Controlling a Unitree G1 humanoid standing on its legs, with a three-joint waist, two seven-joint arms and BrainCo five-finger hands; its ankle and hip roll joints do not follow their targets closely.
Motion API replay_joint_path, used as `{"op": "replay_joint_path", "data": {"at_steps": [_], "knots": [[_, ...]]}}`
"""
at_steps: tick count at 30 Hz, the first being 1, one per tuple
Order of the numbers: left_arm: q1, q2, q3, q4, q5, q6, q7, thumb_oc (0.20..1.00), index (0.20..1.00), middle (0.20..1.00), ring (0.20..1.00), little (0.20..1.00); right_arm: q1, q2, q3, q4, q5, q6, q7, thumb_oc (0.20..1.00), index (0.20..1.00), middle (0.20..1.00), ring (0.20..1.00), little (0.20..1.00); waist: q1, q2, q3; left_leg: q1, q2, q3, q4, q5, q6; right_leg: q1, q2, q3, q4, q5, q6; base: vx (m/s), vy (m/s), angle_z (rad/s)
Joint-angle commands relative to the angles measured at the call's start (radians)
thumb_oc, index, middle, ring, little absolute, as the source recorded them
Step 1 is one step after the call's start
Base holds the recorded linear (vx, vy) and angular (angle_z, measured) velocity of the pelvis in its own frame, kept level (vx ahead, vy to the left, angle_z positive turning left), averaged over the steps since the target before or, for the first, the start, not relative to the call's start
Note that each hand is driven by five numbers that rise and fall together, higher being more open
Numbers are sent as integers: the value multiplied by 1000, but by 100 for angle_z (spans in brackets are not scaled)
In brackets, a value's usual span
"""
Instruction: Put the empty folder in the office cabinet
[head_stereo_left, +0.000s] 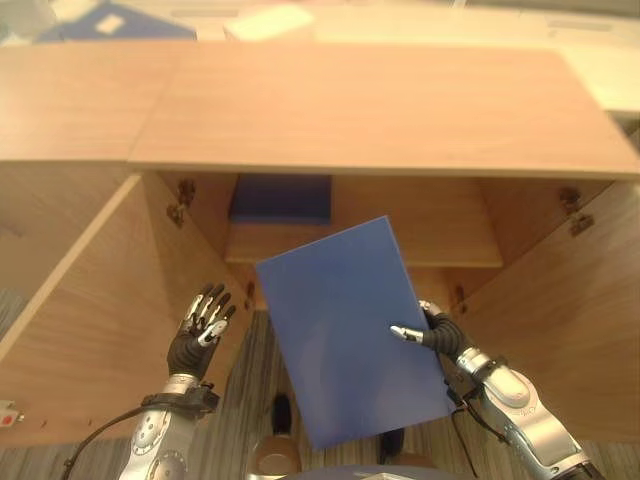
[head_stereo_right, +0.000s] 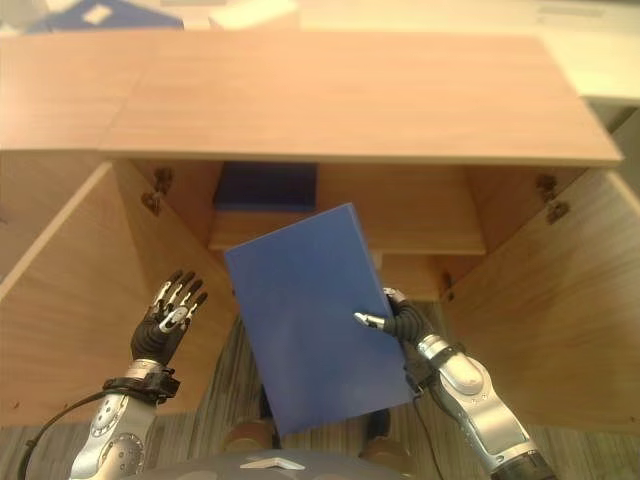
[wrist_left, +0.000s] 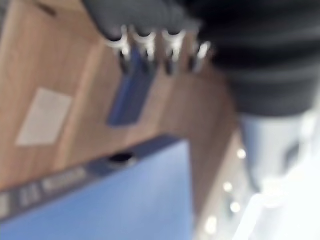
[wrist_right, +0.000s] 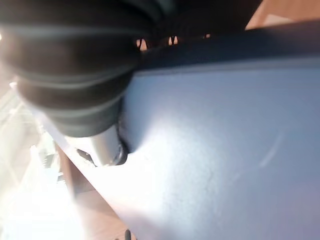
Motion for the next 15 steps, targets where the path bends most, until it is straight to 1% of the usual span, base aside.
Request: {"op": "replay_joint_path", "data": {"at_steps": [1, 2, 3, 4, 5, 6, 7, 10, 11, 12, 13, 15], "knots": [[-64, 55, 15, 44, -75, -43, 15, 1000, 1000, 1000, 1000, 1000, -115, -3, -20, -22, -54, -160, -19, 200, 200, 200, 200, 200, 35, -20, 73, 49, -51, -36, -4, -89, 55, -4, -28, 6, 16, 33, 15, -183, 5, 2], [-64, 55, 15, 44, -75, -43, 15, 1000, 1000, 1000, 1000, 1000, -115, -3, -20, -22, -54, -160, -19, 200, 200, 200, 200, 200, 35, -20, 73, 49, -51, -36, -4, -89, 55, -4, -28, 6, 16, 33, 15, -157, 20, -3], [-69, 50, 10, 62, -98, -33, 26, 1000, 1000, 1000, 1000, 1000, -129, -4, -16, -1, -62, -174, -18, 200, 200, 200, 200, 200, 39, -15, 91, 34, -54, -39, 2, -84, 57, -15, -27, 1, 20, 34, 12, -128, 48, -2], [-81, 38, 1, 106, -120, -13, 53, 1000, 1000, 1000, 1000, 1000, -165, -6, -5, 28, -84, -186, -29, 200, 200, 200, 200, 200, 47, -9, 126, -7, -64, -47, 27, -81, 60, -36, -24, -2, 21, 34, 6, -168, 63, 1], [-88, 32, -3, 127, -130, 4, 73, 1000, 1000, 1000, 1000, 1000, -189, -4, 3, 44, -95, -187, -38, 200, 200, 200, 200, 200, 53, -9, 139, -27, -69, -51, 41, -82, 62, -44, -22, -3, 20, 35, 4, -130, 51, 4], [-88, 32, -3, 127, -130, 4, 73, 1000, 1000, 1000, 1000, 1000, -189, -4, 3, 44, -95, -187, -38, 200, 200, 200, 200, 200, 53, -9, 139, -27, -69, -51, 41, -82, 62, -44, -22, -3, 20, 35, 4, -76, 58, 0], [-94, 18, -5, 173, -124, 32, 104, 1000, 1000, 1000, 1000, 1000, -221, -2, 19, 66, -102, -185, -58, 200, 200, 200, 200, 200, 61, -12, 157, -50, -78, -62, 62, -86, 65, -51, -21, -2, 18, 37, 2, -36, 43, -3], [-94, 18, -5, 173, -124, 32, 104, 1000, 1000, 1000, 1000, 1000, -221, -2, 19, 66, -102, -185, -58, 200, 200, 200, 200, 200, 61, -12, 157, -50, -78, -62, 62, -86, 65, -51, -21, -2, 18, 37, 2, -14, 31, 2], [-90, 10, -4, 230, -96, 63, 97, 1000, 1000, 1000, 1000, 1000, -238, 5, 31, 83, -89, -185, -74, 200, 200, 200, 200, 200, 68, -15, 168, -62, -86, -71, 81, -94, 70, -53, -22, -1, 20, 36, 1, -16, 268, 15], [-69, -7, 7, 405, 32, 108, 36, 1000, 1000, 1000, 1000, 1000, -260, 10, 28, 125, -52, -208, -99, 200, 200, 200, 200, 200, 79, -28, 183, -82, -106, -63, 134, -123, 98, -58, -42, 14, 58, 31, 10, -27, 370, 18], [-60, -3, 11, 471, 56, 94, 3, 1000, 1000, 1000, 1000, 1000, -260, 14, 13, 137, -49, -220, -89, 200, 200, 200, 200, 200, 75, -25, 196, -95, -114, -55, 181, -139, 117, -74, -63, 21, 123, 24, 16, -19, 339, 13], [-59, -8, 19, 506, 65, 84, -18, 1000, 1000, 1000, 1000, 1000, -263, 19, 10, 147, -61, -226, -88, 200, 200, 200, 200, 200, 73, -21, 205, -101, -115, -49, 209, -147, 125, -87, -76, 24, 160, 26, 15, 12, 159, -1]]}}
